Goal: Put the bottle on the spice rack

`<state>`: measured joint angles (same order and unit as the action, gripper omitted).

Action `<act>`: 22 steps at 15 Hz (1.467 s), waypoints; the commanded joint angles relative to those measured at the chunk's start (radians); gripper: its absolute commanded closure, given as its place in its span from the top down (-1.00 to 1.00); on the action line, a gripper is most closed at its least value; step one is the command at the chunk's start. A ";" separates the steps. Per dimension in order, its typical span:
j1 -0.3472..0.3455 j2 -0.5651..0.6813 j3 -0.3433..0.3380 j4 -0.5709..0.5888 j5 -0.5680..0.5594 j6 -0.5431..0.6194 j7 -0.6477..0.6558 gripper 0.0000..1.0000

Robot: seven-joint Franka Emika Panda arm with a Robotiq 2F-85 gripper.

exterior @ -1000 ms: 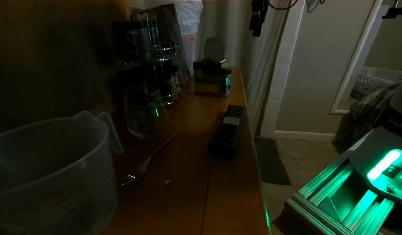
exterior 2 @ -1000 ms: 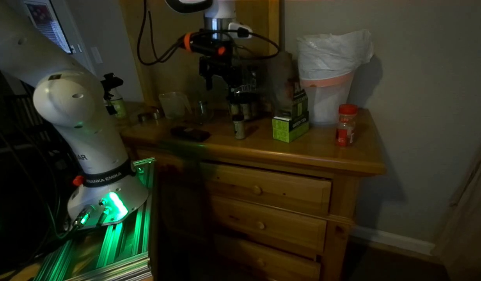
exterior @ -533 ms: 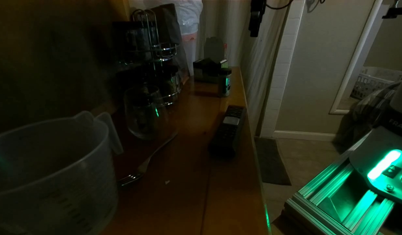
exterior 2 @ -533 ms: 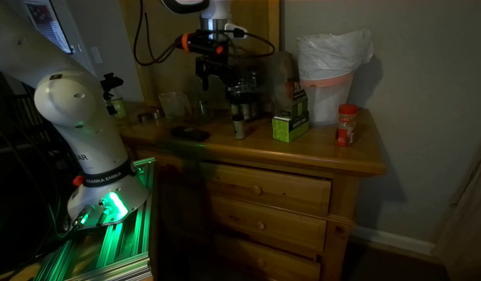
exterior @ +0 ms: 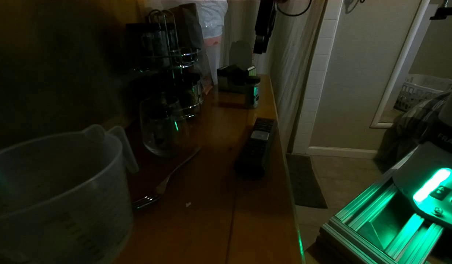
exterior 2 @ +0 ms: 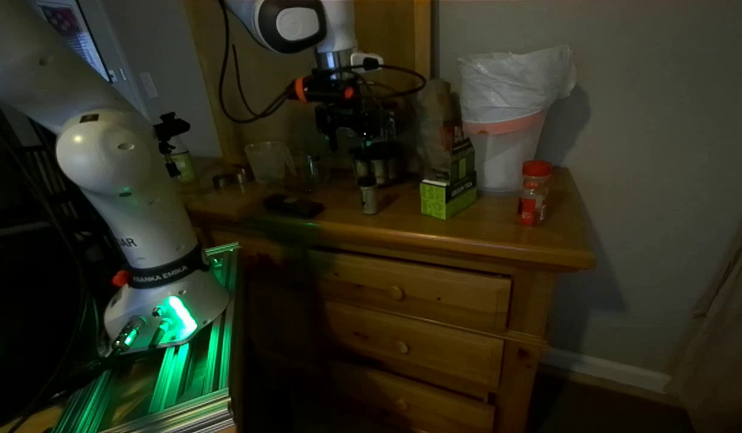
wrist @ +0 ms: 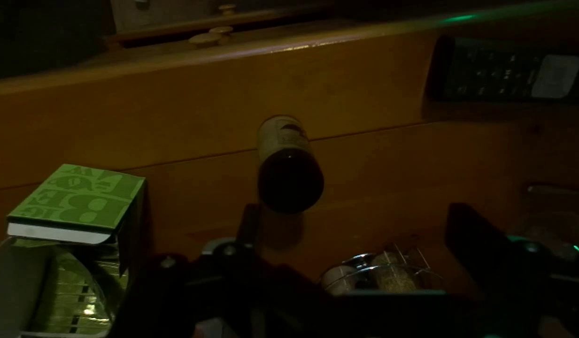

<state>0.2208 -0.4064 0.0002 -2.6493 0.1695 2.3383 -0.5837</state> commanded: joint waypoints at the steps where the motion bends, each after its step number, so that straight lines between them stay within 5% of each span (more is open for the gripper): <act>1: 0.007 0.101 0.028 0.012 -0.032 0.064 0.041 1.00; 10: -0.034 0.256 0.037 0.025 -0.102 0.173 0.107 1.00; 11: -0.038 0.265 0.038 0.027 -0.104 0.177 0.107 0.64; 18: -0.057 0.291 0.047 0.029 -0.137 0.238 0.146 -0.40; 22: -0.045 0.219 0.051 0.030 -0.130 0.191 0.115 -0.55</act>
<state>0.1830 -0.1348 0.0342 -2.6343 0.0635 2.5653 -0.4677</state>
